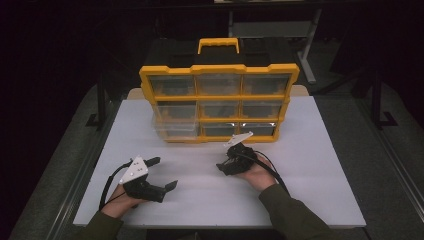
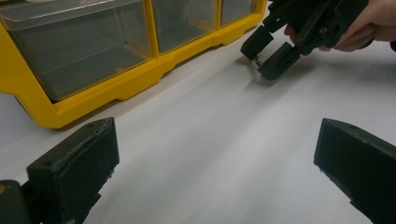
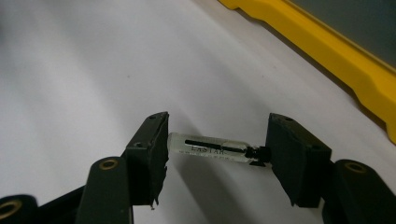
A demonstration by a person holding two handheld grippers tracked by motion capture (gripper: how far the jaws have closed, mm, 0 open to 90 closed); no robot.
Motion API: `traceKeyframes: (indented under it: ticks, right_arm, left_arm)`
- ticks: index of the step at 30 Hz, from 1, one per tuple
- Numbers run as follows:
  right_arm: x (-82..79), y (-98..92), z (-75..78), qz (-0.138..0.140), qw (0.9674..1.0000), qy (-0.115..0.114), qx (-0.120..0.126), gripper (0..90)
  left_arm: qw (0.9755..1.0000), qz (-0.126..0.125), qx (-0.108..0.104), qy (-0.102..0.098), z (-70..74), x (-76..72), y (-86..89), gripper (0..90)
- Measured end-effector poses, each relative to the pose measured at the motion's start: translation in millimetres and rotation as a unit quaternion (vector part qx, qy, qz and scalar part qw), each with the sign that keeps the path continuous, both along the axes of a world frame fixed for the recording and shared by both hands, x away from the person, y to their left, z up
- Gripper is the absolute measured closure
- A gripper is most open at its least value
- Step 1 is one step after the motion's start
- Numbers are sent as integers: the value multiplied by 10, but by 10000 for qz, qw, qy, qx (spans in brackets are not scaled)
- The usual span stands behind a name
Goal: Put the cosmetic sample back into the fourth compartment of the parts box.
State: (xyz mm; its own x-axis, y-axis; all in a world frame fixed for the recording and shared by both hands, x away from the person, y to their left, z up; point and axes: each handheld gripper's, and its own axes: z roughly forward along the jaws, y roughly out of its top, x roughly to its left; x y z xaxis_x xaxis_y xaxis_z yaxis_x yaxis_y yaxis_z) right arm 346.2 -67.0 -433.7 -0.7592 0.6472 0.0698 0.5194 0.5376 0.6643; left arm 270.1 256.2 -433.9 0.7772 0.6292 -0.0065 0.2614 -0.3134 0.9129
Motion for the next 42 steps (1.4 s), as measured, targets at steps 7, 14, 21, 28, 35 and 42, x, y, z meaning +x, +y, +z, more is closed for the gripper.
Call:
traceKeyframes:
  ticks: [7,14,21,28,35,42]
  right_arm:
    - [-6,-53,118,120,9999,51,98,394]
    - [19,-79,229,317,9994,14,130,394]
    - [39,-60,324,424,9990,54,106,394]
    - [57,-46,446,551,9984,94,109,395]
    - [67,-37,563,589,9980,88,198,395]
    - [86,-38,696,695,9971,-5,296,394]
  left_arm:
    - [10000,-48,-34,-1,-6,-7,-9,0]
    - [10000,-57,-19,5,-10,-8,-10,0]
    - [10000,-28,-42,2,-6,-4,-2,0]
    - [10000,-31,-37,0,-6,-3,-1,0]
    - [10000,-32,-42,-3,-5,-5,0,0]
    - [10000,-30,-14,17,-2,-3,5,0]
